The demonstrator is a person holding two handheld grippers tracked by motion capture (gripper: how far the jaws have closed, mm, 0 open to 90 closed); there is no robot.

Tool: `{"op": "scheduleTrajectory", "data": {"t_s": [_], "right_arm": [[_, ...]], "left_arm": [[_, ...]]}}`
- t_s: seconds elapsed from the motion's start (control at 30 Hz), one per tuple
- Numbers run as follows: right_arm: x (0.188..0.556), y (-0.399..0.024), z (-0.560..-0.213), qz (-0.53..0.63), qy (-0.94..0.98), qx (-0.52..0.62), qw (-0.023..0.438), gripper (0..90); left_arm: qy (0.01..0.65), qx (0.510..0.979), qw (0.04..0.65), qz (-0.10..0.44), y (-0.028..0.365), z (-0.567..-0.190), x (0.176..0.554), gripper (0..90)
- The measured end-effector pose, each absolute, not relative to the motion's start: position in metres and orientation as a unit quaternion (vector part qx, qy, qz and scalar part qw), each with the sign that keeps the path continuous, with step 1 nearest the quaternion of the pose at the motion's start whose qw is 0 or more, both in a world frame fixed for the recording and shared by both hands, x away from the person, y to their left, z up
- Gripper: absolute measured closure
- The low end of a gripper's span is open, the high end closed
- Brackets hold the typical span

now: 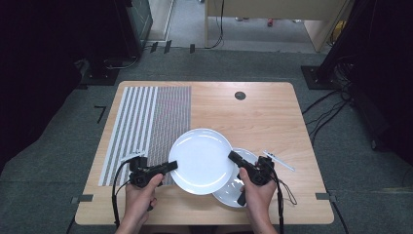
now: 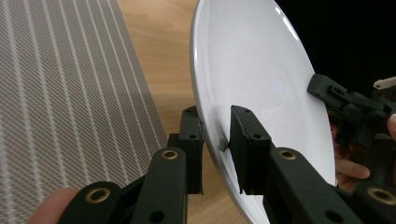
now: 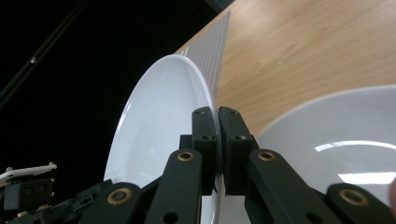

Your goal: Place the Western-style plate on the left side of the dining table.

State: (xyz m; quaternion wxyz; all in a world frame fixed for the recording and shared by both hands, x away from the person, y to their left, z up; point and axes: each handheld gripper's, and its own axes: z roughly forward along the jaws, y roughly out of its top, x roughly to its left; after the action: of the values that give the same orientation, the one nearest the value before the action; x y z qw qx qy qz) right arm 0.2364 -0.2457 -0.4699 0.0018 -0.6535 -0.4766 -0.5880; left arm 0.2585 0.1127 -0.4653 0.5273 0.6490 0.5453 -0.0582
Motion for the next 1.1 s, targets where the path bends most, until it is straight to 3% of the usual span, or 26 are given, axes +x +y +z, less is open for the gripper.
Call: {"op": "scheduleTrajectory", "data": {"t_s": [0.33,1.1], "right_arm": [[0.265,-0.208,-0.462,-0.594,-0.489,-0.638,0.022,86.8],[0.316,-0.143,-0.462,-0.581,-0.527,-0.619,0.032,86.9]], "left_arm": [[0.563,0.627,0.538,-0.025,0.149,-0.452,0.266,76.7],[0.61,0.587,0.532,0.0,0.206,-0.463,0.291,75.8]]}}
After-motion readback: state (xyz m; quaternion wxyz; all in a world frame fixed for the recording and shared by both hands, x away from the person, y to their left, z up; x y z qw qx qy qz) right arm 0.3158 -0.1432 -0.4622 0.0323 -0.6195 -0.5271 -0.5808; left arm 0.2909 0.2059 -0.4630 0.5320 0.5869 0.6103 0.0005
